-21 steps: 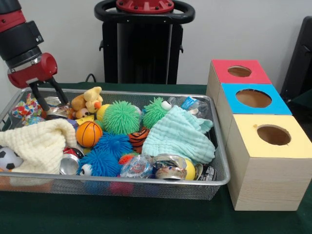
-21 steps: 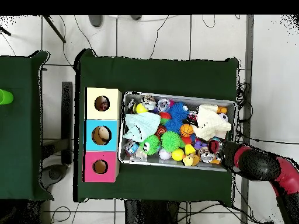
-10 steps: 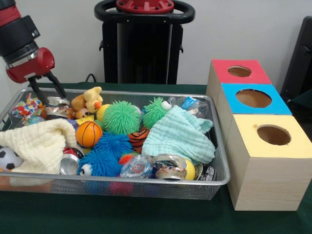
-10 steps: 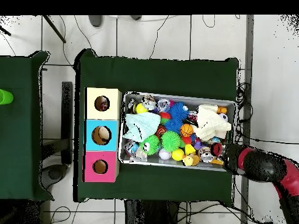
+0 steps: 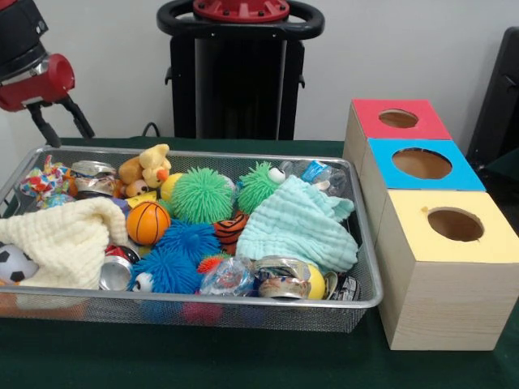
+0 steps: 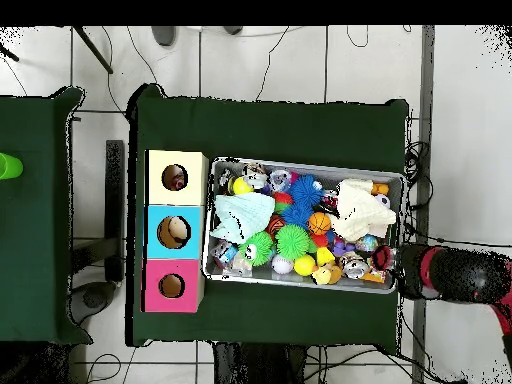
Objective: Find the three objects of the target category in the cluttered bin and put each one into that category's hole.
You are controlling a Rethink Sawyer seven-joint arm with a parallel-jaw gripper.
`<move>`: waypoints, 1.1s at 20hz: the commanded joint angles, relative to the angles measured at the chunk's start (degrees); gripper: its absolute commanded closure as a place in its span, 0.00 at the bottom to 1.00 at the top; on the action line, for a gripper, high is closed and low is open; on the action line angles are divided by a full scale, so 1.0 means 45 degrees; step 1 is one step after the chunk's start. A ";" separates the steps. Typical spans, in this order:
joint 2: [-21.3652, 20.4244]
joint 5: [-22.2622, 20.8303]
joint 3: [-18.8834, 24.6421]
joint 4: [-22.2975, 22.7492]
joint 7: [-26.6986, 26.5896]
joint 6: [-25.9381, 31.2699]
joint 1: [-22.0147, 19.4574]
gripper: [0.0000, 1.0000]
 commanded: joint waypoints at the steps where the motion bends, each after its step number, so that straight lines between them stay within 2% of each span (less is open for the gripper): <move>1: -0.1878 -0.1324 -0.0218 -0.1743 -0.4287 0.1460 0.1263 0.00; 8: -0.2144 -0.1863 -0.0396 -0.1405 -0.4078 0.0415 0.1499 0.00; 11: -0.2360 -0.2287 -0.0392 -0.1028 -0.3802 -0.0325 0.1636 0.00; 17: -0.2788 -0.2834 -0.0281 -0.0141 -0.3478 -0.0661 0.2108 0.00; 22: -0.2436 -0.3497 -0.0440 0.0613 -0.3308 -0.1273 0.2353 0.00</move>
